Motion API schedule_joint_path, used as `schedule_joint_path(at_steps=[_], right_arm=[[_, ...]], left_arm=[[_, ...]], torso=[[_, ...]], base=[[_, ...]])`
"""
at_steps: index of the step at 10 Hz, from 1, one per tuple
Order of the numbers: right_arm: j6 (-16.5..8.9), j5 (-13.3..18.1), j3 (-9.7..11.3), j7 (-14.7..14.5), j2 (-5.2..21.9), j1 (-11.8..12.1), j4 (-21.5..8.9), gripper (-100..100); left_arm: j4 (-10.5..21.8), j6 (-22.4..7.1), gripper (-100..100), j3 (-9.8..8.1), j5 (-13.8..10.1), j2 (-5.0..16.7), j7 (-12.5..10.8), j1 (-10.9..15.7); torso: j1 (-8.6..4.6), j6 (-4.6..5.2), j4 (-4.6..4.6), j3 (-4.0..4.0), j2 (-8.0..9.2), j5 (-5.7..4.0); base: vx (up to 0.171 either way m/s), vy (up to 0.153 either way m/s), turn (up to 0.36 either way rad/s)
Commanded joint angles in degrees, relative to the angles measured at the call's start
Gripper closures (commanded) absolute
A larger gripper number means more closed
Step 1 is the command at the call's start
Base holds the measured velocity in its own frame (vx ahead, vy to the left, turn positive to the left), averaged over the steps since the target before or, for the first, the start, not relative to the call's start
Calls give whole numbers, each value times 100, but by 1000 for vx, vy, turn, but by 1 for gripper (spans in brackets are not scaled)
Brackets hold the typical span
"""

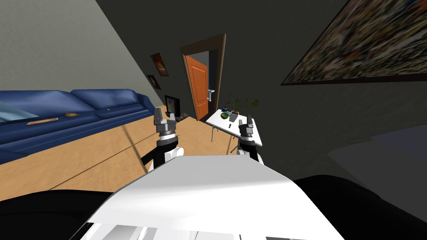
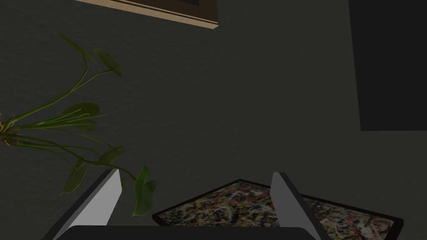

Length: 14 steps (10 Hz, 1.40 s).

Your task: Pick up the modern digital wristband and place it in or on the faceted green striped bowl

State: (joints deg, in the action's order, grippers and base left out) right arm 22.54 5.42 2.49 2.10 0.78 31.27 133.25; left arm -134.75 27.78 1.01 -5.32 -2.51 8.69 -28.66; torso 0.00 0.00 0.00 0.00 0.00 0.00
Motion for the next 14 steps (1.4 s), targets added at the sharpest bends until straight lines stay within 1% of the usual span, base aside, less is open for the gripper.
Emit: schedule_joint_path(at_steps=[1,4,7,8,9,10,11,12,13,14], right_arm=[[-73,-43,-21,85,175,-12,-10,-100],[-367,-214,-105,430,506,-61,-48,-100],[-817,-498,-244,924,739,-140,-105,-100],[-854,-498,-244,1000,739,-140,-105,-100],[-1052,-614,-300,1210,799,-171,-126,-100],[-1184,-739,-361,1363,852,-206,-150,-100],[-1266,-739,-361,1485,852,-206,-150,-100],[-1463,-872,-427,1680,902,-242,-174,-100],[-1495,-872,-427,1754,902,-242,-174,-100],[-1729,-1014,-496,1963,951,-281,-201,-100]], left_arm=[[0,0,0,0,0,0,0,0],[0,0,0,0,0,0,0,0],[0,0,0,0,0,0,0,-1],[0,0,0,0,0,0,0,-1],[0,0,0,0,0,0,0,0],[0,0,0,0,0,0,0,0],[0,0,0,0,0,0,0,-1],[0,0,0,0,0,0,0,0],[0,0,0,0,0,0,0,0],[0,0,0,0,0,0,0,0]], torso=[[0,0,0,0,0,0],[1,0,-2,-5,-9,0],[5,0,-4,-10,-18,1],[5,0,-5,-12,-21,1],[4,0,-4,-10,-16,1],[3,0,-3,-8,-13,1],[5,0,-4,-10,-18,1],[4,0,-4,-10,-16,1],[6,0,-4,-9,-15,1],[5,0,-3,-8,-13,1]], base=[[8,4,-5],[25,9,-10],[46,16,-18],[34,11,-3],[29,11,-10],[50,17,-22],[38,13,-11],[33,18,-14],[29,15,-8],[37,16,-15]])
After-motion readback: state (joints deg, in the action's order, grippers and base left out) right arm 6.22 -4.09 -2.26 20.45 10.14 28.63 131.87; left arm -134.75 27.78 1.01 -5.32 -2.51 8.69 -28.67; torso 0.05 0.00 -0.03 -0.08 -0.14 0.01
